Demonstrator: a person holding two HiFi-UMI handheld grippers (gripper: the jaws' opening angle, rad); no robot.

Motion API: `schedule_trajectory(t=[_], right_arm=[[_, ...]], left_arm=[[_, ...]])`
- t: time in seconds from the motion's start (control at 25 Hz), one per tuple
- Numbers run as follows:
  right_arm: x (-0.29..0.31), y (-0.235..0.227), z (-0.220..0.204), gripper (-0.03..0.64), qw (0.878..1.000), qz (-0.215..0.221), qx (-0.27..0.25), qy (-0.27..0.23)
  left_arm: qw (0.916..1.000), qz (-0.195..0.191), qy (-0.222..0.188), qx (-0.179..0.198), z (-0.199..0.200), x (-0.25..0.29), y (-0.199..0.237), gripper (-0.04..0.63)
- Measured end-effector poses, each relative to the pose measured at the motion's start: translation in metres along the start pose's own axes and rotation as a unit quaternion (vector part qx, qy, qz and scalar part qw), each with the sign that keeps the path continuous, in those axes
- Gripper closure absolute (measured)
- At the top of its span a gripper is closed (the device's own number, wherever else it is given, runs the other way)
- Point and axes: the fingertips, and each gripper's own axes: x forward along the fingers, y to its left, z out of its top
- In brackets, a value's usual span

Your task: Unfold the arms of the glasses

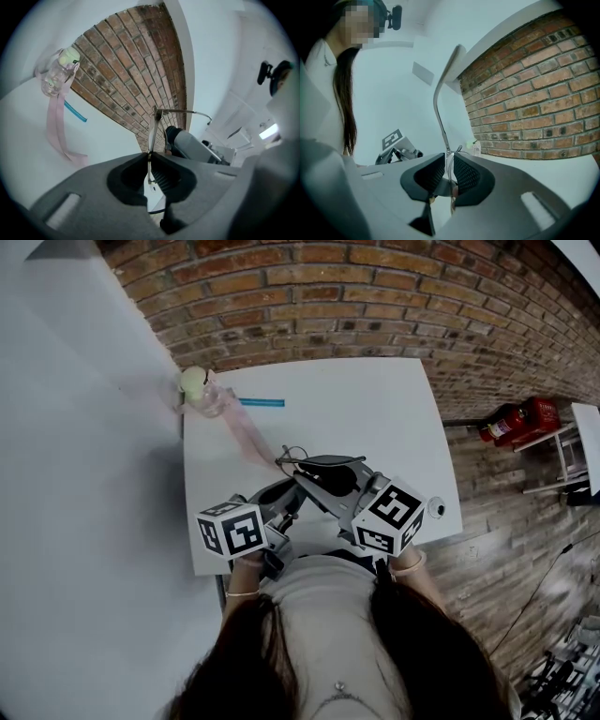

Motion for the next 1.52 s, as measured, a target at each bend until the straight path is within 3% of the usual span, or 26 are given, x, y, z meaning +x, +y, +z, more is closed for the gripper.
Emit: schedule_trajectory(t=[0.6, 1.52], right_arm=[[0.003, -0.004, -0.006, 0.566, 0.999, -0.021, -0.015, 0.024], [-0.004, -0.005, 0.005, 0.584, 0.999, -0.029, -0.028, -0.005]], left_arm=[[0.9988, 0.023, 0.003, 0.044, -0.001, 0.001, -0.002, 0.574], [0.9997, 0.011, -0.019, 0.003, 0.006, -0.002, 0.005, 0.574]])
